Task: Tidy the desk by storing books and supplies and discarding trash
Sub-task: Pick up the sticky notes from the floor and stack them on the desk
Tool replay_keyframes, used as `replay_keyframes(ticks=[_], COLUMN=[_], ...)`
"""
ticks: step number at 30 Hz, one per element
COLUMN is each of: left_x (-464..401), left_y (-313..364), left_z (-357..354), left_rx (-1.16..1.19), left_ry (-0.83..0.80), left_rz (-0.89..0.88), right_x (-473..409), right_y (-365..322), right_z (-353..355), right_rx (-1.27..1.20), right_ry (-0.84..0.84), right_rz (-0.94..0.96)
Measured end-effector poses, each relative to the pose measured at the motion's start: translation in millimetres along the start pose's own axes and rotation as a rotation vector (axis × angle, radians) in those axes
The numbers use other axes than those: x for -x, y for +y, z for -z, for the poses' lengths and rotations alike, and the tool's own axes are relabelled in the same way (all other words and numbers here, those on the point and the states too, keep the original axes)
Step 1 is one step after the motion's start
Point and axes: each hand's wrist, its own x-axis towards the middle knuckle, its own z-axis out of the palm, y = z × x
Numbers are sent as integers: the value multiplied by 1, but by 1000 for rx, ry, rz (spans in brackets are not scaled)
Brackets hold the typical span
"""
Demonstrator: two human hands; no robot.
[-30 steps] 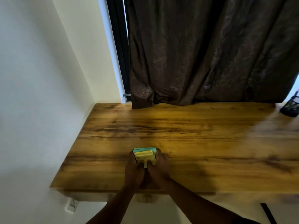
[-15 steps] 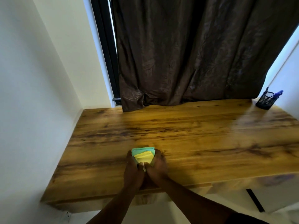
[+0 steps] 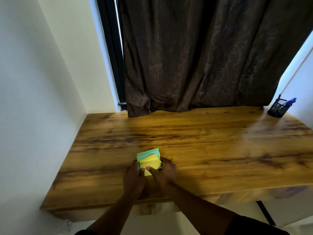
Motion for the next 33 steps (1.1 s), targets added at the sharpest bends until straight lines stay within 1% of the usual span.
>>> replay_keyframes(ticks=[3,5,9,12,14,17,19,21,24,27,33], left_x=[0,-1,2,6,8,9,8,7,7,7,10], left_y=[1,1,0,4,8,8,5,4,6,8,10], left_z=[-1,-1,-6,-8,-8,-6,-5,-4,-4,-2,0], left_rx=[0,-6,-58,-74,-34,34,42,38,65,86,142], left_ry=[10,15,41,67,53,30,31,30,31,30,64], left_rz=[8,12,-15,-24,-6,7,-4,-13,5,12,-21], right_x=[0,3,11,15,15,11,9,8,6,2,-3], right_y=[1,2,5,11,14,20,24,24,23,24,22], right_z=[-3,-5,-11,-14,-12,-8,-2,5,11,13,10], right_rx=[96,211,398,442,407,222,124,66,60,95,108], right_ry=[-11,3,123,156,161,189,164,92,52,36,21], right_rz=[45,75,105,145,166,201,234,280,314,301,297])
